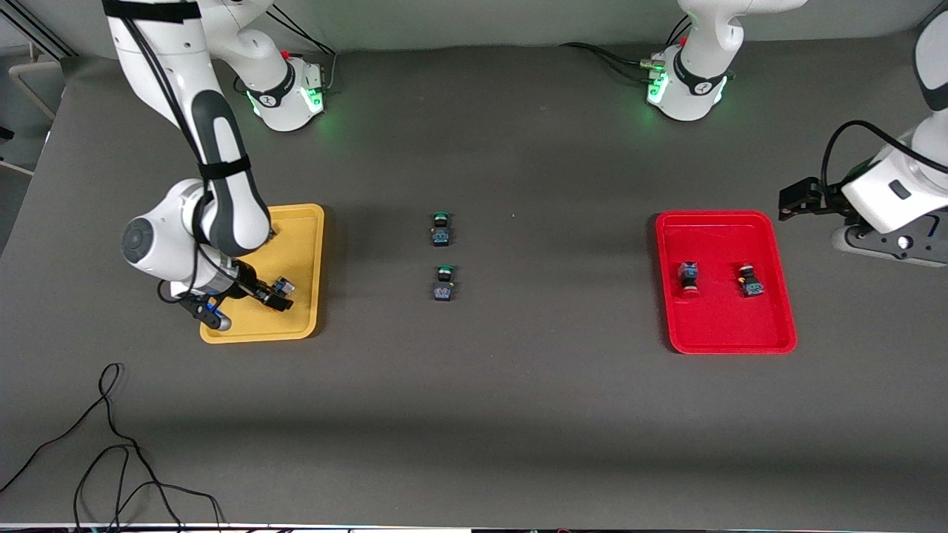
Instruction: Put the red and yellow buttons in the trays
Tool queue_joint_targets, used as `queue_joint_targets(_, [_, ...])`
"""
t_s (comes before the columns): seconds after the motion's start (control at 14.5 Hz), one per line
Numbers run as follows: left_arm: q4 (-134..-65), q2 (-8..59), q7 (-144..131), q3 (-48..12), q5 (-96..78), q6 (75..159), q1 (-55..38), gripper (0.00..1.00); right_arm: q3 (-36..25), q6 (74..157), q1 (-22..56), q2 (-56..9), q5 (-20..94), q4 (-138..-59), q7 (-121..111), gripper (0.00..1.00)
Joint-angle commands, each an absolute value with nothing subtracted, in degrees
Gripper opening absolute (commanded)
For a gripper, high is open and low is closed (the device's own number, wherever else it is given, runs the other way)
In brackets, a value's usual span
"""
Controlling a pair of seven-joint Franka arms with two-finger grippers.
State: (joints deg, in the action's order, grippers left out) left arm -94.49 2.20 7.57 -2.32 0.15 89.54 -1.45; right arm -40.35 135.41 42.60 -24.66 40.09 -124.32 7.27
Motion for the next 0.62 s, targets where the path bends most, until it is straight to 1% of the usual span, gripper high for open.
queue_joint_targets(0.0, [-94.39, 0.62, 6.5, -0.53, -0.44, 88.59, -2.73, 1.0, -44.81, 126.42, 43.15, -17.68, 33.97, -120.96, 7.72, 1.0])
queue_joint_targets(0.21, [-94.48, 0.44, 6.5, -0.53, -0.26, 88.59, -2.55, 1.0, -45.79, 114.12, 43.07, -12.06, 22.71, -112.79, 14.13, 1.0])
queue_joint_targets(0.34, [-94.48, 0.44, 6.42, -0.53, -0.26, 88.86, -2.46, 1.0, -45.79, 106.47, 42.98, -8.11, 19.0, -107.86, 16.17, 1.0])
queue_joint_targets(0.48, [-94.48, 0.35, 3.89, -0.53, -0.26, 89.12, -2.46, 1.0, -45.0, 100.93, 42.19, -3.71, 16.54, -104.17, 18.18, 1.0])
queue_joint_targets(0.55, [-94.48, 0.35, 3.17, -0.61, -0.18, 89.21, -2.55, 1.0, -43.09, 98.46, 40.62, -1.6, 14.17, -103.11, 18.37, 1.0])
